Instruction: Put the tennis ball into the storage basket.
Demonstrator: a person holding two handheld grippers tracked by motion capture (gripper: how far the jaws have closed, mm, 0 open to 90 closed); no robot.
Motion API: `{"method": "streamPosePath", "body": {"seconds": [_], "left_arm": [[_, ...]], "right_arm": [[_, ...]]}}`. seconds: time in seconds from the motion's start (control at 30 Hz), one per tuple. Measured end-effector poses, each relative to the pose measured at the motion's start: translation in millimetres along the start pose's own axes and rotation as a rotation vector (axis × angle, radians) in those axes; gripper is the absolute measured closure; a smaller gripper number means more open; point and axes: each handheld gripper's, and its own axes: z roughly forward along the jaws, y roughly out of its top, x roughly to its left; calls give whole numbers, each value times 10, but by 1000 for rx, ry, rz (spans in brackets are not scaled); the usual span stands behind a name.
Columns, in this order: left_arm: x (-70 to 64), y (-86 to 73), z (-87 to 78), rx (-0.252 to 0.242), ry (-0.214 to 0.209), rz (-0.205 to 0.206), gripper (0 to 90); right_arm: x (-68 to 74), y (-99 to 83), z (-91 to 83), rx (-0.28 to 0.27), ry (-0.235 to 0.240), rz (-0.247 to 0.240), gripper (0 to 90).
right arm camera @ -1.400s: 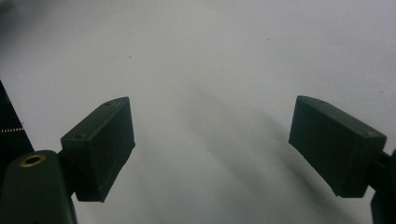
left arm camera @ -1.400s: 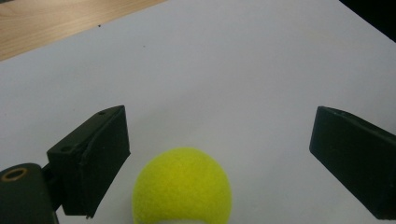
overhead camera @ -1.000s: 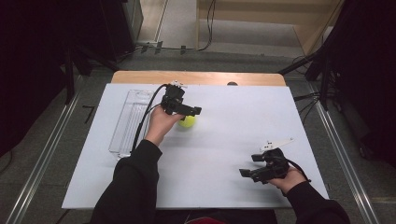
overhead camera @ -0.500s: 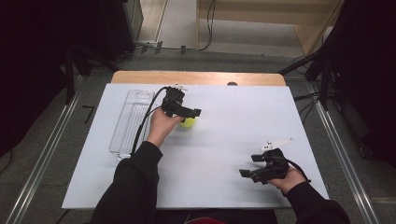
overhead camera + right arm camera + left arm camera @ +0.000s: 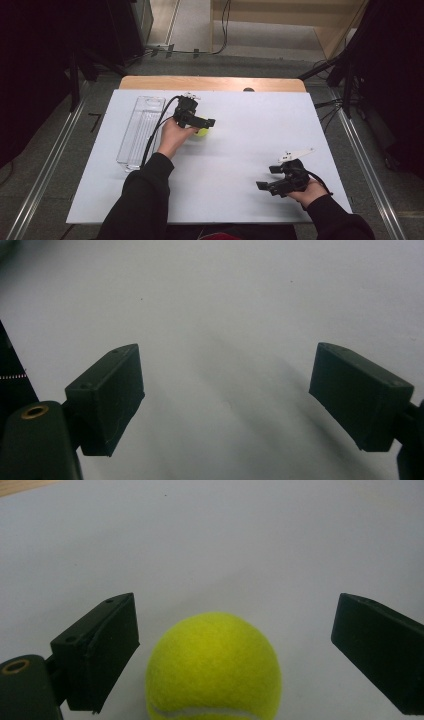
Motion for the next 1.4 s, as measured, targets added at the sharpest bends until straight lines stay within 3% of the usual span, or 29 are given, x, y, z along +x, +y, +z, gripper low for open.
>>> {"method": "streamPosePath", "body": {"seconds": [0.3,0.8,1.17,1.4], "left_arm": [[-11,-57,80,29,10,9,58],[52,-189,191,55,10,-28,58],[29,-238,261,98,39,-7,59],[15,-264,248,84,76,5,174]], "right_arm": [[-1,-1,-2,1,0,-2,123],[5,-1,-1,2,0,-3,123],[4,-2,-3,2,1,-4,123],[5,-2,-4,1,0,-4,123]]}}
